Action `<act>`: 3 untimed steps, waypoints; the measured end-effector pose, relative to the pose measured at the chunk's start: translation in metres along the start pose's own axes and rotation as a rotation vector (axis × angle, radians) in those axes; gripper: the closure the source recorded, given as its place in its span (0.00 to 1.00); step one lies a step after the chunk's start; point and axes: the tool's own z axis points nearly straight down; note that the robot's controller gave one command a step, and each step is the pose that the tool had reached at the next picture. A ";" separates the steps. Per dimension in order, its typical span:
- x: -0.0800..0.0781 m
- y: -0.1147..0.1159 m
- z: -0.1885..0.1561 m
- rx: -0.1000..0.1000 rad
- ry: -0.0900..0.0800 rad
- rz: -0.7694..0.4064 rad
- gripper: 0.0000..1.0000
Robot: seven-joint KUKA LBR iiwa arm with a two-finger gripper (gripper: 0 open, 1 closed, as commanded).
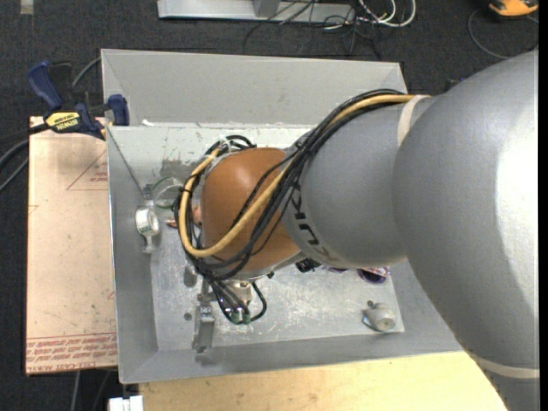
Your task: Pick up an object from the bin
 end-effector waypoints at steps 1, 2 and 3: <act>-0.002 -0.001 -0.004 -0.001 -0.007 0.005 0.00; -0.006 0.025 0.061 -0.002 -0.003 0.186 0.00; -0.008 -0.044 0.046 0.000 -0.008 -0.056 0.00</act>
Offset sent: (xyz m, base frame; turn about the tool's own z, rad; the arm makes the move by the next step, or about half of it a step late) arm 0.0047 0.0244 -0.0612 0.1915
